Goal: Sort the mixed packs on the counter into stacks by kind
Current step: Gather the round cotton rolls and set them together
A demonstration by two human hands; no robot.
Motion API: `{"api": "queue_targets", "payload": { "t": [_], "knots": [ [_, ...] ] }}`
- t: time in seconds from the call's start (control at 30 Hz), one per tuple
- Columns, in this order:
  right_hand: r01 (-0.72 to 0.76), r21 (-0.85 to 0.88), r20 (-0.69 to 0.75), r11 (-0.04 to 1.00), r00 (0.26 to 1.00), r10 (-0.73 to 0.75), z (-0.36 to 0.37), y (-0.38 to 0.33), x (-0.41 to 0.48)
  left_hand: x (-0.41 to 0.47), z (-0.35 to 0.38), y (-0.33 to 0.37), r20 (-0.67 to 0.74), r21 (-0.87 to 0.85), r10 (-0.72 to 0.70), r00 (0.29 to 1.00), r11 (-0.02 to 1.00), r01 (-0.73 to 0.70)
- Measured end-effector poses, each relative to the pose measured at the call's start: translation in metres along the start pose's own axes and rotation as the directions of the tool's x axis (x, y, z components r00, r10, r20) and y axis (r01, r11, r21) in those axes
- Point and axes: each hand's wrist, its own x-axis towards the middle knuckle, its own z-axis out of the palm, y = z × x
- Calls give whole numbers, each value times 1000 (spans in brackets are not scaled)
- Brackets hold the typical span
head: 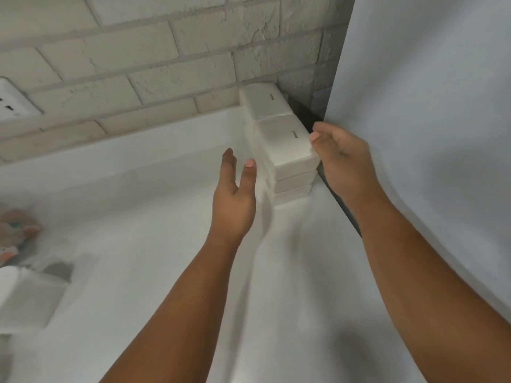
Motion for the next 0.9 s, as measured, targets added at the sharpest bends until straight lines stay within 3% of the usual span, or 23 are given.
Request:
{"api": "queue_targets", "payload": {
  "t": [0.13,0.27,0.67,0.9],
  "knots": [
    [253,-240,-113,937,952,-285,29,-25,-43,-24,-48,6,-30,112,101,994,989,-97],
    [425,-295,-79,855,881,-466,80,-50,-87,-51,-112,11,-41,281,207,978,941,-187],
    [442,-190,340,877,867,-364,272,-96,-226,-133,-331,-23,-60,574,304,951,790,-217],
    [421,-48,570,906,756,-322,362,-110,-307,-176,-442,-60,-48,691,254,966,706,-151]
  ]
}}
